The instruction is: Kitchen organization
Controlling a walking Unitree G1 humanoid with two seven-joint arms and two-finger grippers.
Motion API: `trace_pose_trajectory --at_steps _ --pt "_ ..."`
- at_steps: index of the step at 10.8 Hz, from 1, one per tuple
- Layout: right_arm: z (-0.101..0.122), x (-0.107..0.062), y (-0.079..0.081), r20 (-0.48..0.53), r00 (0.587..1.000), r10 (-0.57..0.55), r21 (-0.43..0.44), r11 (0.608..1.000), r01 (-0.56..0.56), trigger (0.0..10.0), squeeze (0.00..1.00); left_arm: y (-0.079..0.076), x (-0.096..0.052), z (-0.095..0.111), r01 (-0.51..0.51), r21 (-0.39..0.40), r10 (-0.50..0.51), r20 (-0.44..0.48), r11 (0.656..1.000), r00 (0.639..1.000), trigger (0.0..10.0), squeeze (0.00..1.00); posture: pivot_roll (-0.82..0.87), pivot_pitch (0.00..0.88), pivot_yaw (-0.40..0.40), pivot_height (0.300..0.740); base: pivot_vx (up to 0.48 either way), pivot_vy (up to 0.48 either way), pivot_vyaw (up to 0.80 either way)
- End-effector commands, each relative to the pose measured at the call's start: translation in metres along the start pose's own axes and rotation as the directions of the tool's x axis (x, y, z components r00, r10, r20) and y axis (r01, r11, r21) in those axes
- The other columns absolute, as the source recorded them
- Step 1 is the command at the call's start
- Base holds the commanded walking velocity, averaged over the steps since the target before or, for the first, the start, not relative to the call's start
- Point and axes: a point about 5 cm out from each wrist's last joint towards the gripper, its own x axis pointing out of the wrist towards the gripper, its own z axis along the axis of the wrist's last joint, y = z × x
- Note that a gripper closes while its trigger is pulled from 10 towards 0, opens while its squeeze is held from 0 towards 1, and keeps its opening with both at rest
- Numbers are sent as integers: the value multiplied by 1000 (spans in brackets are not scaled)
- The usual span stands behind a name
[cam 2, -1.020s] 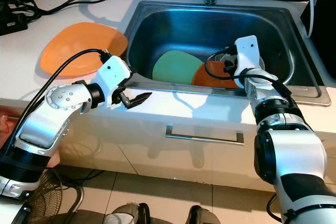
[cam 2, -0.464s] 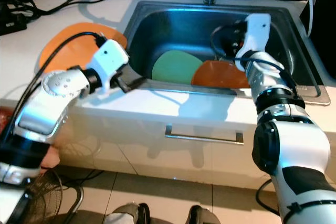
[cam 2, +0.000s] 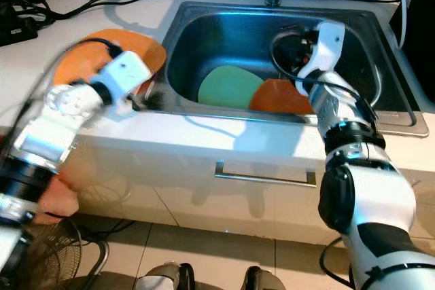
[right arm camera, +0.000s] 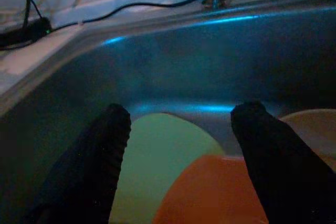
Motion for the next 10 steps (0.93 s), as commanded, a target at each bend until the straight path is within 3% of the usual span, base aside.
trace_pose_trajectory --at_steps 1,2,3,4,9,10 --pt "11 -2 -5 44 999 -11 32 999 9 10000 0 7 0 -6 -35 95 38 -28 995 999 10000 780 112 93 52 740 0 0 0" --pt "13 -3 -5 51 999 -16 42 999 14 10000 0 11 1 -10 -57 132 63 -43 990 997 10000 514 113 93 55 740 0 0 0" --pt "15 -3 -6 65 998 -19 58 998 16 10000 0 19 -1 -17 -87 188 102 -71 978 992 10000 0 109 93 57 740 0 0 0" --pt "15 -3 -5 71 997 -19 68 998 14 10000 0 22 -2 -26 -77 241 104 -101 967 989 10000 0 109 93 57 740 0 0 0" --pt "19 -2 -1 81 997 -19 75 997 13 10000 0 18 -3 -43 7 319 41 -142 948 989 10000 0 105 93 56 740 0 0 0" --pt "18 -1 1 78 997 -15 76 997 9 10000 0 16 -3 -47 23 303 21 -140 953 990 1843 0 109 94 54 740 0 0 0"
